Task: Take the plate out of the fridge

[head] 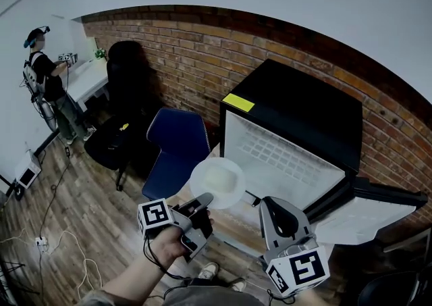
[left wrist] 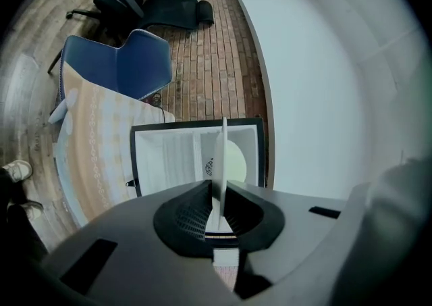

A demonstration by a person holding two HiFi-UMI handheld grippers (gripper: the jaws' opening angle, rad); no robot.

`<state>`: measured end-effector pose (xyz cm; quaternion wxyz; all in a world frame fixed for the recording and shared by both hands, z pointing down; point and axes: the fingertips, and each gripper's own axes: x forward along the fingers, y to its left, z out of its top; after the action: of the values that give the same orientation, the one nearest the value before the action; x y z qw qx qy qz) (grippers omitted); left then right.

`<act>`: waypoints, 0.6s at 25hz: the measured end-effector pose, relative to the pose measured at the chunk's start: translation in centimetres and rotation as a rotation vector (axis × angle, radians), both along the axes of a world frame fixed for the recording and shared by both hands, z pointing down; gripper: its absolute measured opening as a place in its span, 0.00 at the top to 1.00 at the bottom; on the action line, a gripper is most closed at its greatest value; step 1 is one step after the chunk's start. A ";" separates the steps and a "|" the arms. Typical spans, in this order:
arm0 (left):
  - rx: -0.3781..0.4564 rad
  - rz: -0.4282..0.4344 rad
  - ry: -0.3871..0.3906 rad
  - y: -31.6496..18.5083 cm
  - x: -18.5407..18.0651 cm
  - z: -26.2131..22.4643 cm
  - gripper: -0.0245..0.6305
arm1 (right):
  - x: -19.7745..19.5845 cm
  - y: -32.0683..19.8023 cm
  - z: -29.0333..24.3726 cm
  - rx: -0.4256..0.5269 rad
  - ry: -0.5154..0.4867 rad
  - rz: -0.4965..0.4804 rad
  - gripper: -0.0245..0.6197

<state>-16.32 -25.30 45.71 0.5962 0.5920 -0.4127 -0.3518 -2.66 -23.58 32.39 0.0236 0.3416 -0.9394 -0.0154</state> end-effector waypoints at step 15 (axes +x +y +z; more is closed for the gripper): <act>-0.035 -0.076 0.028 2.9 -3.1 2.7 0.90 | -3.7 0.8 4.1 -0.051 0.050 -0.083 0.91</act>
<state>-19.44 -22.36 48.46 0.5984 0.5603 -0.4327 -0.3751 -6.39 -22.74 36.51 0.0553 0.3012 -0.9520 -0.0010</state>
